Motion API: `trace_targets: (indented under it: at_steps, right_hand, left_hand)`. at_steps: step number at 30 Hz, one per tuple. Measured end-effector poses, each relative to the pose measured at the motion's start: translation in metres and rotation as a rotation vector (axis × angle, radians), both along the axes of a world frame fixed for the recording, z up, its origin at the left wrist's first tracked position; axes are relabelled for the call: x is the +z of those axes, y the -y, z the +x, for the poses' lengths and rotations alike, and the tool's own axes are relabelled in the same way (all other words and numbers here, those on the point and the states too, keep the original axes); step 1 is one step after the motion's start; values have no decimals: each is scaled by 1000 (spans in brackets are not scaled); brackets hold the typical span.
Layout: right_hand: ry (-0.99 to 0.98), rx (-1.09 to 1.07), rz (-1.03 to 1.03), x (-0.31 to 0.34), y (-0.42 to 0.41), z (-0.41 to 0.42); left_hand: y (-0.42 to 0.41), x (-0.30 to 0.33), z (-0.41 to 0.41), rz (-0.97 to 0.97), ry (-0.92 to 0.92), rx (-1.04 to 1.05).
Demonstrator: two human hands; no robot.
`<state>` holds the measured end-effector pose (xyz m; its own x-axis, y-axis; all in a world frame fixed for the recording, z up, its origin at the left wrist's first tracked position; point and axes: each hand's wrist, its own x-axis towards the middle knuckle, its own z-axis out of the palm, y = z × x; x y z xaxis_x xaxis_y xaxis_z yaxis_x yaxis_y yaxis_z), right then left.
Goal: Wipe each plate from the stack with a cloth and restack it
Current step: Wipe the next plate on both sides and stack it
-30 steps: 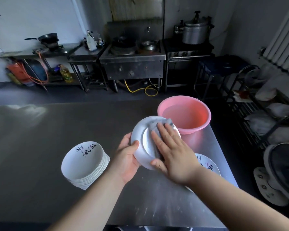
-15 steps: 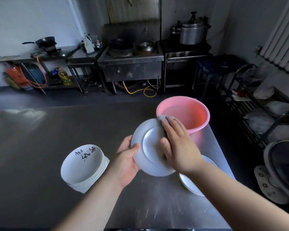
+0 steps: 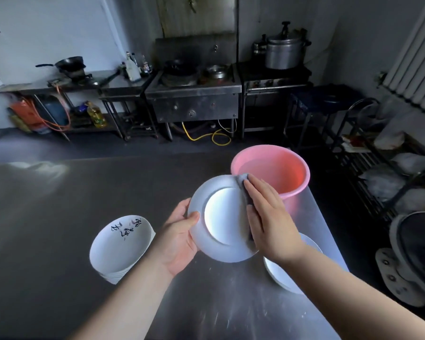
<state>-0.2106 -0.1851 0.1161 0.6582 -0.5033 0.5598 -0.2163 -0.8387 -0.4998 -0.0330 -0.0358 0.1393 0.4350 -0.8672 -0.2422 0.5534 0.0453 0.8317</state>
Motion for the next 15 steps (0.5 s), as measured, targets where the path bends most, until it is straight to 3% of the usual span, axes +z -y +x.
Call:
trace_targets:
  at_steps: [3,6,11,15]
  right_hand:
    - [-91,91,-50,25,22,9]
    - [-33,-33,-18,16,11,14]
    - [9,-180,211,-22,-50,4]
    - [-57,-197,185,-2,-14,12]
  left_hand:
    - [0,1,1,3,17,-21]
    - [3,2,2,-39,-10,40]
    - [5,1,-1,-56,-58,131]
    - [7,1,-7,-42,-89,151]
